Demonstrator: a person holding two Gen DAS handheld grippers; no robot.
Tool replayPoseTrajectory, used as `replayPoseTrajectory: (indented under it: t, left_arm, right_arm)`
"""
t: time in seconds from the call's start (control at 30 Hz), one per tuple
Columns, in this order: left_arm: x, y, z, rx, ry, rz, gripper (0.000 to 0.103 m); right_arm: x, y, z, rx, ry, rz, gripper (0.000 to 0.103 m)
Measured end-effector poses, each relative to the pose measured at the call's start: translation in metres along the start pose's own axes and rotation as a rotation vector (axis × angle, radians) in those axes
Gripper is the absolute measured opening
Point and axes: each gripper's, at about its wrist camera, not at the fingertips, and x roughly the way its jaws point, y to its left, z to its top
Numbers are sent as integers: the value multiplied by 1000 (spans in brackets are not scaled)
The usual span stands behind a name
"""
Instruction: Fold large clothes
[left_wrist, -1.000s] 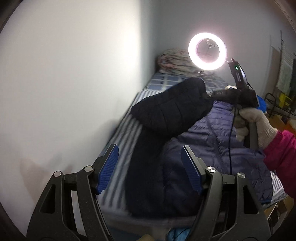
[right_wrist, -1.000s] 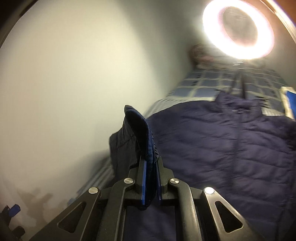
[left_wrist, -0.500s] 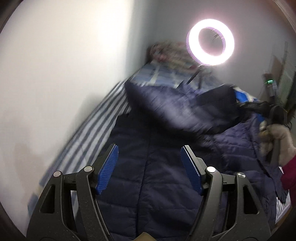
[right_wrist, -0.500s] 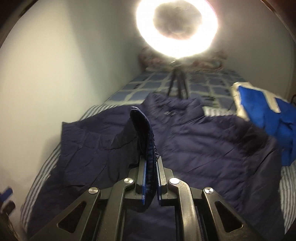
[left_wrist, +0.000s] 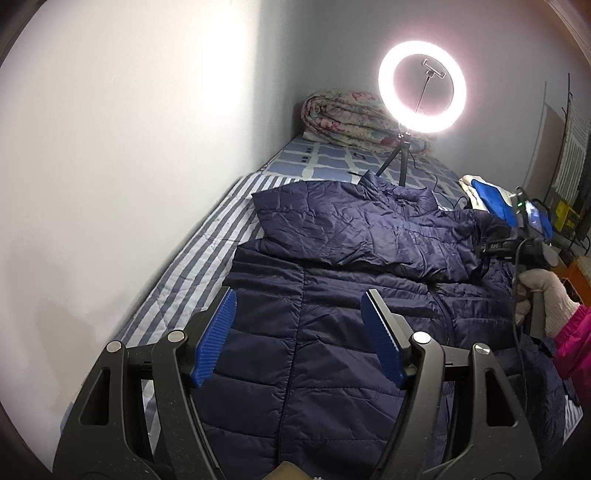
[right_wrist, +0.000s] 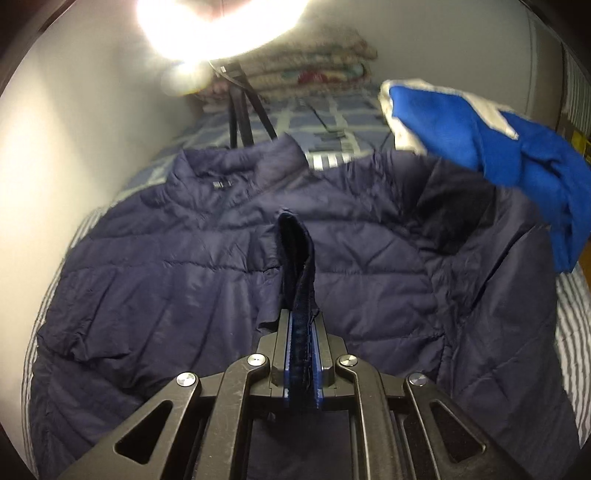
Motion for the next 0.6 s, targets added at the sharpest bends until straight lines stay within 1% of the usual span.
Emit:
replayPoseTrajectory:
  t: [0.03, 0.1, 0.13, 0.17, 0.23, 0.3, 0.37, 0.47, 0.5, 0.57, 0.6]
  left_arm:
    - [-2, -1, 0, 5, -6, 2, 72]
    - [-6, -3, 1, 12, -14, 7, 72]
    - [-8, -4, 1, 17, -18, 9, 73]
    - [-10, -6, 1, 22, -23, 11, 73]
    - [-15, -8, 1, 36, -35, 18, 72]
    - [-21, -13, 1, 57, -52, 22, 73]
    - [-30, -19, 0, 82, -71, 27, 73]
    - [-43, -27, -1, 111, -98, 28, 73]
    - [-47, -30, -1, 118, -105, 28, 73]
    - [-58, -38, -2, 135, -121, 16, 73]
    - [-62, -41, -2, 139, -125, 5, 73]
  right_arm:
    - [4, -1, 1, -7, 15, -13, 8]
    - [12, 0, -2, -26, 66, -60, 18]
    - [14, -1, -2, -28, 79, -68, 27]
    - [12, -3, -2, -25, 81, -72, 30]
    - [3, -9, -2, -4, 57, -53, 40]
    - [-14, -14, -3, 25, 30, -8, 50]
    - [-41, -14, -4, 29, -11, 28, 51]
    - [-88, -12, -11, -9, -73, 59, 52]
    - [-102, -12, -13, -21, -92, 64, 53]
    - [-143, -13, -24, -51, -148, 62, 59]
    - [-159, -13, -28, -60, -172, 60, 64]
